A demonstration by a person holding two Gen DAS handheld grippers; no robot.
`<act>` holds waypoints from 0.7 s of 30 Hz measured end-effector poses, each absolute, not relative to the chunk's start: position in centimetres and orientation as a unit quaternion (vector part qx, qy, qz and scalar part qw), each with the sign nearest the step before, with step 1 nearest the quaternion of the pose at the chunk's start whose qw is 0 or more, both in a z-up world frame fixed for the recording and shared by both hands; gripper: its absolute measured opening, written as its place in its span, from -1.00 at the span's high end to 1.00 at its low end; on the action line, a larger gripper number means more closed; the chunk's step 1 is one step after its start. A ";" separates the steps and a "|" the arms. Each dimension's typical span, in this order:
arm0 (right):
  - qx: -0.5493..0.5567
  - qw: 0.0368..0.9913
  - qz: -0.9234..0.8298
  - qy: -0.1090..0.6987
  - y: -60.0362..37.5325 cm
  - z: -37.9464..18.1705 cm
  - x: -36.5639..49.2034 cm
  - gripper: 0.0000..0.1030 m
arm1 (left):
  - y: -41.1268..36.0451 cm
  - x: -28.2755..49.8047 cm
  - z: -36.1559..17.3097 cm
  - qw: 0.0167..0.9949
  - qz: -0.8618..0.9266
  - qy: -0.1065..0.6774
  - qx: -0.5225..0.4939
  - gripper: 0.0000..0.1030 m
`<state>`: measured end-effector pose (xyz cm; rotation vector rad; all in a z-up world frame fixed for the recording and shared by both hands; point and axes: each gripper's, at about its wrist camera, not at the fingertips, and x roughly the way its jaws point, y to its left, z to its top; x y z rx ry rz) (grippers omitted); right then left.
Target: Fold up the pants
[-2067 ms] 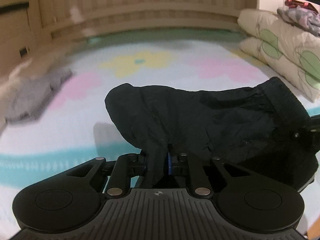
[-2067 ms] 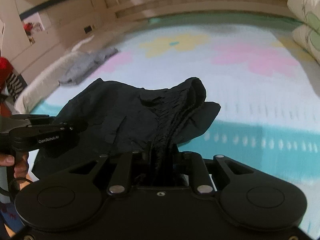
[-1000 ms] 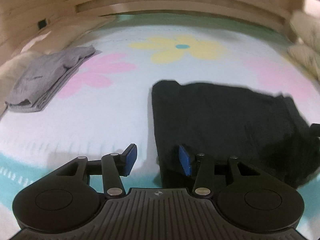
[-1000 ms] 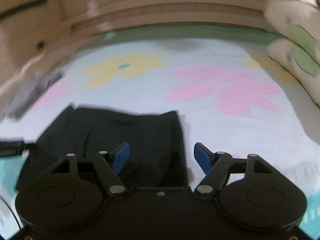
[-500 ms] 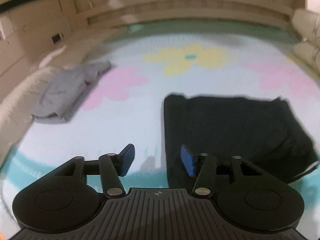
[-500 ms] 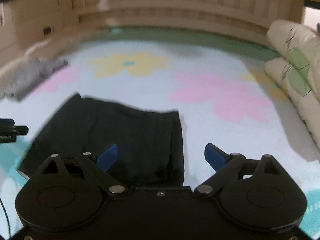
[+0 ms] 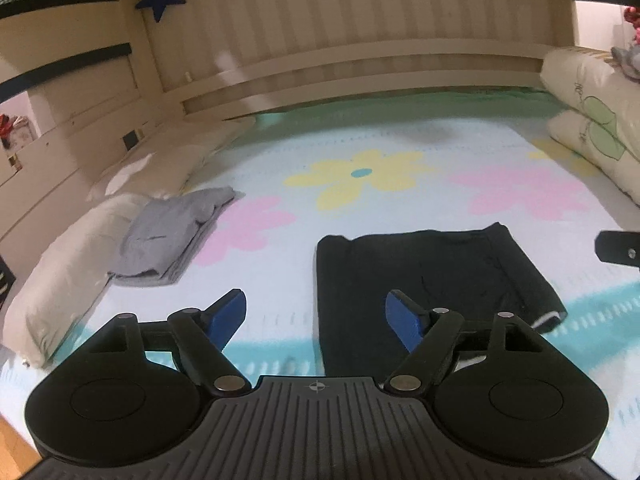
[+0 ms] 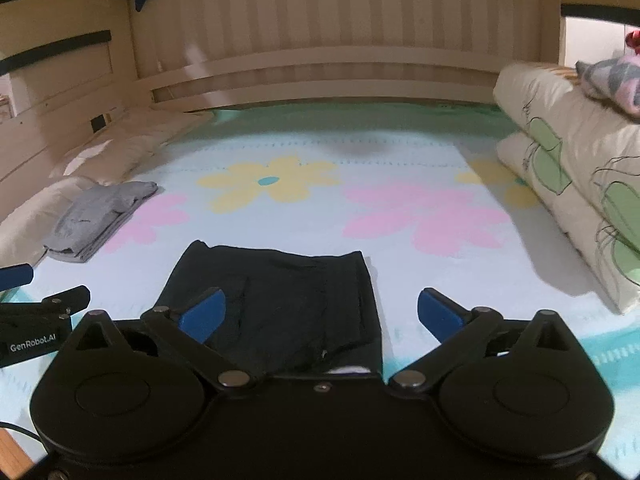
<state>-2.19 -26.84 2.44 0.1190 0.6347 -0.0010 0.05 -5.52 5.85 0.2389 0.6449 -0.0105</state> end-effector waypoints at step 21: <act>0.085 0.944 0.050 0.314 -28.7 2.2 -1.9 -0.98 | -7.5 -1.4 5.0 0.927 0.025 0.358 0.104 -0.48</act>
